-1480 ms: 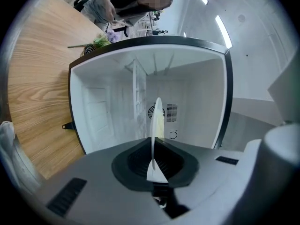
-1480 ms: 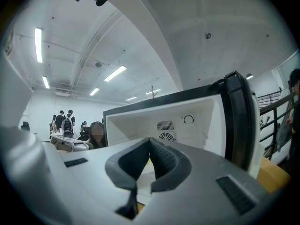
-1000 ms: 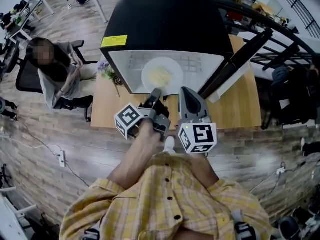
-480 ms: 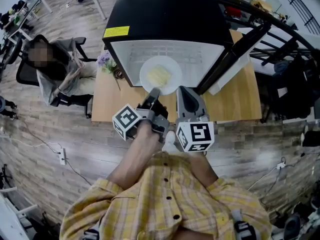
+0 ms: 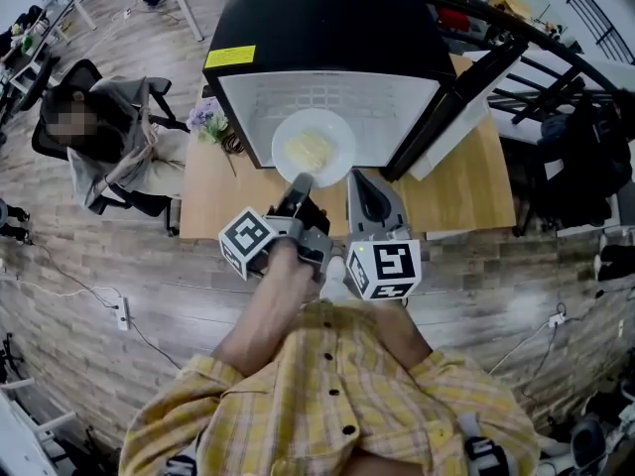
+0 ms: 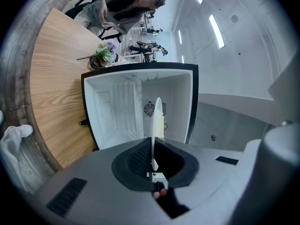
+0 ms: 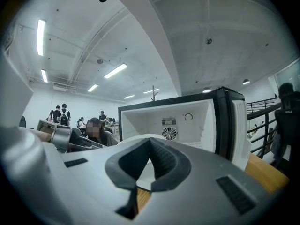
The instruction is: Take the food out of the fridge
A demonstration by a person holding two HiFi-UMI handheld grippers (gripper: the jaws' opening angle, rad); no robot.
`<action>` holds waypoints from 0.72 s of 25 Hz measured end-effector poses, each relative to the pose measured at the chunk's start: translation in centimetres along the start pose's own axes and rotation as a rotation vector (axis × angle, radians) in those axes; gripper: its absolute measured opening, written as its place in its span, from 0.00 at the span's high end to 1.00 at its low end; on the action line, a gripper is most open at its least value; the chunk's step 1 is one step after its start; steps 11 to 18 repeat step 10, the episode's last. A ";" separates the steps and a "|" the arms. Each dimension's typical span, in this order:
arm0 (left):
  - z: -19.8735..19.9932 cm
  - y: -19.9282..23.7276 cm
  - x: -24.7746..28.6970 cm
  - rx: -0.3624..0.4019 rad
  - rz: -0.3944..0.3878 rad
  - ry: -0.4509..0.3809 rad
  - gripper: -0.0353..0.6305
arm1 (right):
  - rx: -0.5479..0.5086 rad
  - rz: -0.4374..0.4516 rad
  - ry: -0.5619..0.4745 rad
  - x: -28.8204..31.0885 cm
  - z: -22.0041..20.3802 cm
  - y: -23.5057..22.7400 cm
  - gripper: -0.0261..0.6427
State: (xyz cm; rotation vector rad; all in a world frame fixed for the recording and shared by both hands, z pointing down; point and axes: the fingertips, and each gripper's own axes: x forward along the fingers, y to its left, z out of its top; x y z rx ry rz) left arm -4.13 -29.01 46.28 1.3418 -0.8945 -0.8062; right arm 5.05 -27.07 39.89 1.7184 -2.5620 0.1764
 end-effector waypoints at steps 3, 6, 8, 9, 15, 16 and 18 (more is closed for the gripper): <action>-0.2 -0.2 -0.3 0.000 -0.005 0.004 0.92 | 0.000 -0.006 -0.004 -0.3 0.1 0.0 0.95; -0.4 -0.2 -0.4 -0.003 -0.006 0.005 0.92 | -0.001 -0.008 -0.004 -0.5 0.1 0.0 0.95; -0.3 -0.2 -0.5 -0.007 -0.007 0.002 0.92 | 0.001 -0.005 -0.008 -0.6 0.2 0.1 0.95; -0.3 -0.1 -0.6 -0.009 -0.007 0.001 0.92 | 0.005 -0.003 -0.009 -0.7 0.2 0.1 0.95; -0.3 -0.1 -0.7 -0.010 -0.007 0.001 0.92 | 0.010 -0.001 -0.011 -0.7 0.3 0.2 0.95; -0.3 -0.1 -0.7 -0.010 -0.007 0.001 0.92 | 0.010 -0.001 -0.011 -0.7 0.3 0.2 0.95; -0.3 -0.1 -0.7 -0.010 -0.007 0.001 0.92 | 0.010 -0.001 -0.011 -0.7 0.3 0.2 0.95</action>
